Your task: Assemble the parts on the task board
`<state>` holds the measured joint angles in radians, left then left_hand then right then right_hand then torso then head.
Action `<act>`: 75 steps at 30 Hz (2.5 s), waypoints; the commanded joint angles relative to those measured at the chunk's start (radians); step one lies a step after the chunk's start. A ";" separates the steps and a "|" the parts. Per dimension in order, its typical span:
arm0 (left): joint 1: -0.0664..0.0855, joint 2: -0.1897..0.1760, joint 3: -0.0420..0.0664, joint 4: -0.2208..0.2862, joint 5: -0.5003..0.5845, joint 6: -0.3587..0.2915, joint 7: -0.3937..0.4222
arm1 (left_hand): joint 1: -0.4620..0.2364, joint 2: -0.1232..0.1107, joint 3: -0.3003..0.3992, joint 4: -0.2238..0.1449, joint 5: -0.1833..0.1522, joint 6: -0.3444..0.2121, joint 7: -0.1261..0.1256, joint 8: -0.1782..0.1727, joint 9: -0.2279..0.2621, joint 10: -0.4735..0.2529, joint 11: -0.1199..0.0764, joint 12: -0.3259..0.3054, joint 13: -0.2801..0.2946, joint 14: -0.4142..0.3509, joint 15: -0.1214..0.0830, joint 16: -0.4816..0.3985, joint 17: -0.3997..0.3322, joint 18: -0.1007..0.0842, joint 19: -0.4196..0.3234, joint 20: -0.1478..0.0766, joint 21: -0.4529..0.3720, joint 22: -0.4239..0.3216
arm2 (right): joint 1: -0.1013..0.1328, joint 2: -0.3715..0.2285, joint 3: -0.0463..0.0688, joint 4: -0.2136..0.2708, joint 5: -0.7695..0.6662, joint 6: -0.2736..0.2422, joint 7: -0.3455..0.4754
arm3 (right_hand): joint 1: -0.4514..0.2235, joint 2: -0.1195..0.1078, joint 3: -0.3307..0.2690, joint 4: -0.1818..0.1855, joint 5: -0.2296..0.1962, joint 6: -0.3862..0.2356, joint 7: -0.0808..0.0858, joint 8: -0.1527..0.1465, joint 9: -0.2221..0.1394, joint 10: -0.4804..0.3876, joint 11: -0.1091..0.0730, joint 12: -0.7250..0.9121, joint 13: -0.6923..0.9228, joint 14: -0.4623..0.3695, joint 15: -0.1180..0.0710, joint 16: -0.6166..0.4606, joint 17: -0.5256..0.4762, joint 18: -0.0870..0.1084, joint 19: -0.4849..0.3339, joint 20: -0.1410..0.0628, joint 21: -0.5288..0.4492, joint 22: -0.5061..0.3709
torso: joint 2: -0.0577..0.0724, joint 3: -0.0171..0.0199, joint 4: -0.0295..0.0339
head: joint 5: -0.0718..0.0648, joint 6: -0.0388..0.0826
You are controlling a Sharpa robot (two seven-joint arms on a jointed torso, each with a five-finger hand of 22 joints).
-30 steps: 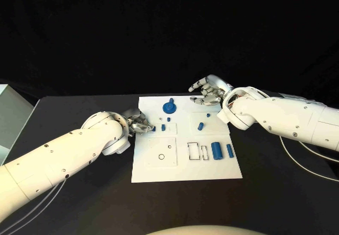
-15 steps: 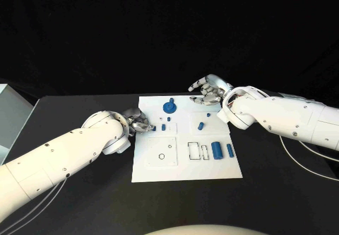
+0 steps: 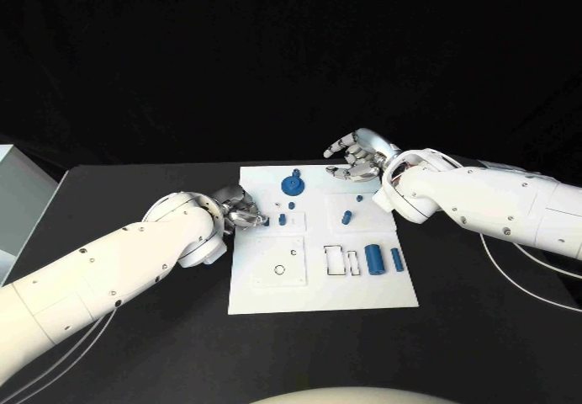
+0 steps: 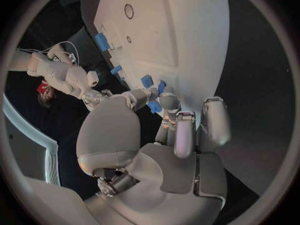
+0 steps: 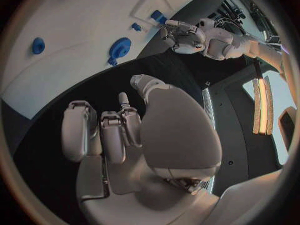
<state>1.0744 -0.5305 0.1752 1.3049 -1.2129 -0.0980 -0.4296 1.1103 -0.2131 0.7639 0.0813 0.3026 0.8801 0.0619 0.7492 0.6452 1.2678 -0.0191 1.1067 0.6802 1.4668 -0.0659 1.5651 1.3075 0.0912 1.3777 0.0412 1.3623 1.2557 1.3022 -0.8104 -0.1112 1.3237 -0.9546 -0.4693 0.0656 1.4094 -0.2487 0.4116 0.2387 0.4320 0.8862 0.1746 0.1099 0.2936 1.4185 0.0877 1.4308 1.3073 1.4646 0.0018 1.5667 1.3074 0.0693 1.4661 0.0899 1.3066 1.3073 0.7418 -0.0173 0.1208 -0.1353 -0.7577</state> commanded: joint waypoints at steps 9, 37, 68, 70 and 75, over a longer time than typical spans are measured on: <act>-0.007 0.008 -0.005 0.006 -0.004 0.001 0.017 | -0.014 -0.011 0.061 -0.073 -0.003 0.009 -0.017 0.002 -0.006 0.010 -0.006 0.004 0.005 0.103 -0.009 0.005 0.261 -0.015 0.007 -0.002 0.006 0.002 | 0.000 0.000 0.000 0.001 -0.001 0.011 0.009 | -0.009 0.003 0.006 0.003 0.006 0.008 0.001 -0.004 -0.001 0.007 -0.001 0.003 0.125 0.106 0.002 0.004 0.263 -0.010 0.040 0.007 0.006 0.035 | 0.000 0.0006 0.0000 | 0.000 0.001; -0.007 0.009 -0.005 0.006 -0.029 0.013 -0.004 | 0.039 0.005 0.093 -0.096 0.042 0.023 -0.010 0.000 -0.019 0.020 -0.005 0.002 0.026 0.104 -0.010 0.006 0.263 -0.018 0.016 -0.006 0.012 0.013 | 0.000 -0.001 0.000 0.001 -0.001 0.010 0.010 | -0.009 0.003 0.006 0.003 0.006 0.008 0.001 -0.004 -0.001 0.007 -0.001 0.003 0.125 0.106 0.002 0.004 0.263 -0.010 0.040 0.007 0.006 0.035 | 0.000 0.0003 -0.0004 | 0.000 -0.002; -0.006 0.008 -0.005 0.007 -0.047 0.042 -0.044 | 0.008 -0.015 0.116 -0.125 0.224 0.069 -0.022 0.009 -0.033 0.081 -0.017 0.047 0.122 0.104 -0.018 0.006 0.263 -0.028 0.042 -0.013 0.044 0.058 | 0.000 0.000 0.000 0.001 -0.001 0.011 0.011 | -0.009 0.003 0.006 0.003 0.006 0.008 0.001 -0.004 -0.001 0.007 -0.001 0.003 0.125 0.106 0.002 0.004 0.263 -0.010 0.040 0.007 0.006 0.035 | 0.000 0.0006 0.0003 | 0.004 -0.002; -0.006 0.007 -0.005 0.007 -0.044 0.047 -0.046 | 0.007 -0.015 0.116 -0.125 0.227 0.070 -0.022 0.009 -0.034 0.081 -0.017 0.047 0.123 0.104 -0.018 0.006 0.263 -0.028 0.043 -0.013 0.045 0.059 | 0.000 0.000 0.000 0.001 -0.001 0.011 0.011 | -0.009 0.003 0.006 0.003 0.006 0.008 0.001 -0.004 -0.001 0.007 -0.001 0.003 0.125 0.106 0.002 0.004 0.263 -0.010 0.040 0.007 0.006 0.035 | 0.000 0.0003 -0.0002 | 0.004 -0.003; -0.006 0.007 -0.004 0.006 -0.040 0.047 -0.050 | 0.006 -0.014 0.116 -0.126 0.231 0.071 -0.022 0.010 -0.034 0.082 -0.017 0.048 0.125 0.104 -0.018 0.006 0.263 -0.028 0.043 -0.013 0.046 0.060 | -0.001 0.000 0.000 0.000 -0.001 0.011 0.011 | -0.009 0.003 0.006 0.003 0.006 0.008 0.001 -0.004 -0.001 0.007 -0.001 0.003 0.125 0.106 0.002 0.004 0.263 -0.010 0.040 0.007 0.006 0.035 | 0.000 -0.0005 0.0004 | 0.004 -0.002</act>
<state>1.0747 -0.5249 0.1757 1.3114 -1.2602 -0.0938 -0.4609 1.1243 -0.2259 0.7612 0.0786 0.5160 0.9175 0.0677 0.7525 0.6104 1.3375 -0.0322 1.1495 0.8040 1.4671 -0.0805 1.5644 1.3074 0.0756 1.4135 0.0271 1.4020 1.3082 1.3021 -0.8106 -0.1110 1.3233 -0.9537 -0.4686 0.0663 1.4094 -0.2487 0.4116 0.2387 0.4320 0.8862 0.1746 0.1100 0.2936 1.4184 0.0877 1.4308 1.3073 1.4646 0.0018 1.5667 1.3074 0.0692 1.4661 0.0899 1.3066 1.3078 0.7414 -0.0168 0.1208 -0.1308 -0.7601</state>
